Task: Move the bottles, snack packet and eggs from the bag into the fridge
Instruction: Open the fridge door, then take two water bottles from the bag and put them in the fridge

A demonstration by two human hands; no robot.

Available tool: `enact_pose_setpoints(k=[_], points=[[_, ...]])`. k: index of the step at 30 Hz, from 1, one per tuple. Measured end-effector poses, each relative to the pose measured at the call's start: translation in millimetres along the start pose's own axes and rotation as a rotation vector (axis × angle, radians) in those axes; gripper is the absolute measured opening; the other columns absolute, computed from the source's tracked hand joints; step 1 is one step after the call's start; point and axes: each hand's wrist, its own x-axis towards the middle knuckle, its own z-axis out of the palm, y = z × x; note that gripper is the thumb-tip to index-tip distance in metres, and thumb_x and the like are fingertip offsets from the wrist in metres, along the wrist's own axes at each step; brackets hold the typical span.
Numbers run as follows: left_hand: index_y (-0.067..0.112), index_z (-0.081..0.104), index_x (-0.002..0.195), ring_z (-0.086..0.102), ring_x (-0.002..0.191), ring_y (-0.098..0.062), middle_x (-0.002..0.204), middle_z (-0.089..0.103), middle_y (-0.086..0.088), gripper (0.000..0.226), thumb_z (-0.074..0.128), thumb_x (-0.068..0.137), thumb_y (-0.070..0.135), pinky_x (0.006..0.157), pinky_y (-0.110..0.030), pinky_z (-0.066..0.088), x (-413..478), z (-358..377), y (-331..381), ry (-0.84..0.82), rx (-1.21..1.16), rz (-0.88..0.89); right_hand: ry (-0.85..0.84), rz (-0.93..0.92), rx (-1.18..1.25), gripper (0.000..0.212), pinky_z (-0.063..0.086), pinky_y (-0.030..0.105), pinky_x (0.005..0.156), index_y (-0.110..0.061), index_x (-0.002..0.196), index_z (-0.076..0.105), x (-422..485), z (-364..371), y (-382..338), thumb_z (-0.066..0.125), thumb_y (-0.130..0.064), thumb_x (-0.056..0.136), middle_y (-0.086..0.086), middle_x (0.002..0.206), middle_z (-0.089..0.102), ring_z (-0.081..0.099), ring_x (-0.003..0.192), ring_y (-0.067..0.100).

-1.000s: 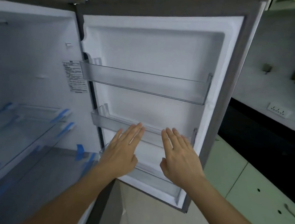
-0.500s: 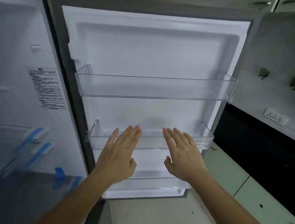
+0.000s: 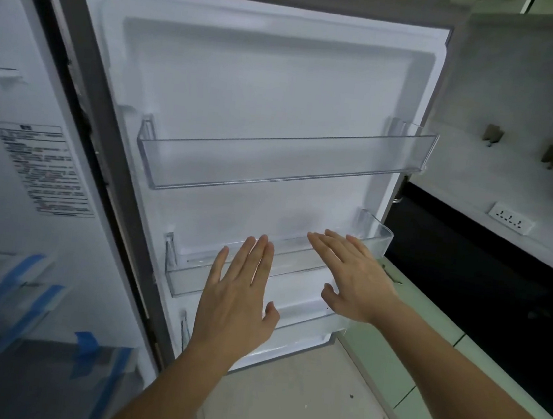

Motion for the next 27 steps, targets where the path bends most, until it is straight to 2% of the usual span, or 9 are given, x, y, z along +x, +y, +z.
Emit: enact_pose_setpoints(k=[4, 10, 13, 16, 21, 27], points=[[0.015, 0.023, 0.157, 0.02, 0.151, -0.027, 0.165, 0.019, -0.007, 0.087, 0.051, 0.084, 0.053, 0.121, -0.055, 0.016, 3, -3, 6, 0.03, 0.01, 0.004, 0.002, 0.004, -0.058, 0.083, 0.007, 0.036, 0.123, -0.022, 0.161, 0.016, 0, -9, 0, 0.054, -0.038, 0.09, 0.004, 0.164, 0.031, 0.024, 0.153, 0.025], [0.021, 0.033, 0.154, 0.027, 0.149, -0.028, 0.162, 0.029, -0.004, 0.077, 0.049, 0.086, 0.054, 0.119, -0.054, 0.023, 5, -6, 49, 0.05, -0.107, 0.086, 0.191, 0.141, -0.072, 0.064, 0.029, 0.047, 0.12, -0.019, 0.148, 0.047, -58, -29, -8, 0.061, -0.034, 0.088, 0.01, 0.147, 0.054, 0.044, 0.142, 0.031], [0.021, 0.041, 0.15, 0.037, 0.145, -0.027, 0.157, 0.04, -0.003, 0.069, 0.045, 0.088, 0.051, 0.118, -0.051, 0.027, 1, -5, 81, 0.053, -0.198, 0.167, 0.233, 0.272, -0.08, 0.058, 0.03, 0.048, 0.12, -0.016, 0.142, 0.053, -106, -31, -10, 0.061, -0.032, 0.087, 0.012, 0.141, 0.057, 0.048, 0.138, 0.033], [0.022, 0.049, 0.145, 0.042, 0.141, -0.027, 0.15, 0.049, -0.001, 0.065, 0.042, 0.087, 0.051, 0.115, -0.052, 0.033, -10, -2, 120, 0.02, -0.288, 0.254, 0.204, 0.428, -0.079, 0.057, 0.031, 0.05, 0.12, -0.015, 0.14, 0.055, -164, -26, -12, 0.054, -0.034, 0.087, 0.012, 0.141, 0.057, 0.048, 0.137, 0.034], [0.021, 0.05, 0.141, 0.047, 0.134, -0.027, 0.144, 0.054, -0.001, 0.064, 0.052, 0.083, 0.047, 0.113, -0.051, 0.035, -41, 9, 196, -0.077, -0.361, 0.414, 0.1, 0.691, -0.102, 0.058, 0.035, 0.052, 0.117, -0.017, 0.142, 0.055, -261, -17, -23, 0.054, -0.038, 0.088, 0.013, 0.144, 0.055, 0.047, 0.139, 0.034], [0.021, 0.05, 0.142, 0.05, 0.132, -0.028, 0.144, 0.054, -0.002, 0.066, 0.051, 0.082, 0.049, 0.105, -0.051, 0.043, -87, 18, 275, -0.21, -0.424, 0.597, 0.069, 0.98, -0.078, 0.059, 0.039, 0.052, 0.115, -0.017, 0.141, 0.055, -359, -10, -46, 0.055, -0.038, 0.087, 0.012, 0.142, 0.057, 0.048, 0.138, 0.033]])
